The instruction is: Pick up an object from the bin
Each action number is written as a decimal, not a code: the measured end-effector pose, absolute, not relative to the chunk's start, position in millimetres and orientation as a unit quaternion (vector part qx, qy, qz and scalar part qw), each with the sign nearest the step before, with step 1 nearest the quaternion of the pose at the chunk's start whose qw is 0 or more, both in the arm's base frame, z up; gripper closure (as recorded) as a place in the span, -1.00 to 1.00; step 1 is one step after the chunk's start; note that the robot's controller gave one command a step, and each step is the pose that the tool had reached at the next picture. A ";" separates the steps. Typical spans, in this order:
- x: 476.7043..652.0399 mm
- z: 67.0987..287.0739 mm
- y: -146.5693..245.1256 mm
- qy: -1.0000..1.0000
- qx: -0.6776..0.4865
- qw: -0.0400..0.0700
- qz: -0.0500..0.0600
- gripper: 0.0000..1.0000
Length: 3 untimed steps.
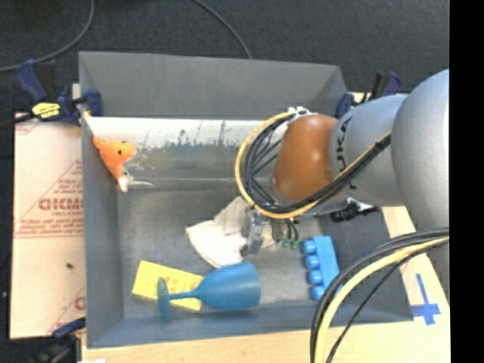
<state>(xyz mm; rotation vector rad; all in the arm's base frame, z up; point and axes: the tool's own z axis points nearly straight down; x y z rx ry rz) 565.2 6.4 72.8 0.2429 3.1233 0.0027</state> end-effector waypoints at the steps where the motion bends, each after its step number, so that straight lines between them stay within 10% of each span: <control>1: 569.6 124.5 4.7 0.997 0.083 0.007 0.001 1.00; 3: 572.9 169.0 26.4 0.998 0.067 0.011 0.001 1.00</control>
Offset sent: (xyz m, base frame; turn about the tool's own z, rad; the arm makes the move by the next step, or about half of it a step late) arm -0.0022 0.0226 0.0574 0.0087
